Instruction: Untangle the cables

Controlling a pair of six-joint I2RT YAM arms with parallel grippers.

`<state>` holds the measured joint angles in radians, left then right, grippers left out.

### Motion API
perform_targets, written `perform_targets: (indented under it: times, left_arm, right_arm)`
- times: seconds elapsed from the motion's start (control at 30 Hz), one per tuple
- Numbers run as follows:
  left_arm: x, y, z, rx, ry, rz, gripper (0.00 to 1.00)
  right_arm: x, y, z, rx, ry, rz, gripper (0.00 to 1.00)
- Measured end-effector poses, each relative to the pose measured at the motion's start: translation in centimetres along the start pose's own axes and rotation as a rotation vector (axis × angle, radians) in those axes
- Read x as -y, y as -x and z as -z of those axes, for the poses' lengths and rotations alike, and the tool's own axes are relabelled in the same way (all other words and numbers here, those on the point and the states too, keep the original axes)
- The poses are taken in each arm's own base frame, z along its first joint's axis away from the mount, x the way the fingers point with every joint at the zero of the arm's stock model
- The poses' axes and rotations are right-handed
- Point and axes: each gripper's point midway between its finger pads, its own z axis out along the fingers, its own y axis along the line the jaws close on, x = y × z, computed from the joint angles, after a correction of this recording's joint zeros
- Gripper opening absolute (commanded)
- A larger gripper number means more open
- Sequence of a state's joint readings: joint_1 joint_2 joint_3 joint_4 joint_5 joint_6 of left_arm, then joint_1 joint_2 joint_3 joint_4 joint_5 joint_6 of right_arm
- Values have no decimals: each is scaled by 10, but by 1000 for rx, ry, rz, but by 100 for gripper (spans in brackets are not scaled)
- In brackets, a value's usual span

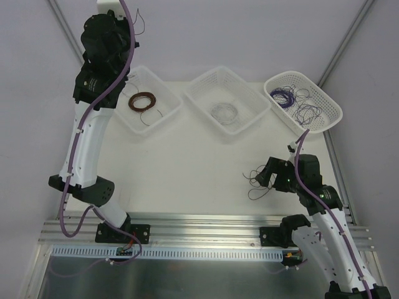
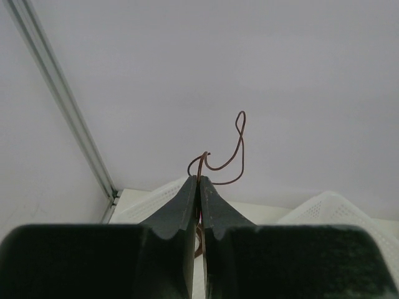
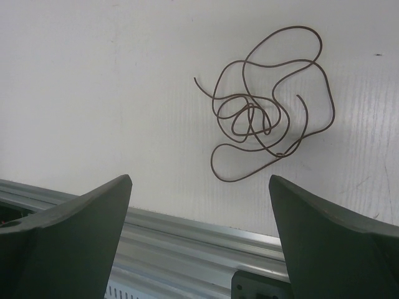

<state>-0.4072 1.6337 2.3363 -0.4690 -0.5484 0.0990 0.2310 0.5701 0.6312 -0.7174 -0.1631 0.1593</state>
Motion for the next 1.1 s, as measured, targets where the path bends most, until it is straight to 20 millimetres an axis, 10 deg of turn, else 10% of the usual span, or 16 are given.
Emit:
perform_targets:
  times: [0.23,0.4,0.63,0.87,1.1]
  left_arm:
    - [-27,0,-42,61,70,1,4]
    - [-55,-45,-82,23,151,-28,4]
    - [-49,-220,-143,-259,169,-149,9]
    - [-40,-384,-119,-595,99,-218,35]
    - [-25,-380,-83,-649,2,-104,86]
  right_arm:
    - [0,-2,0,-11,3,8,97]
    - [1,-3,-1,-16,0,10,97]
    - [2,-6,0,-21,-2,9,97]
    - [4,-8,0,-27,-10,8,97]
    - [13,-6,-5,-40,-73,-11,99]
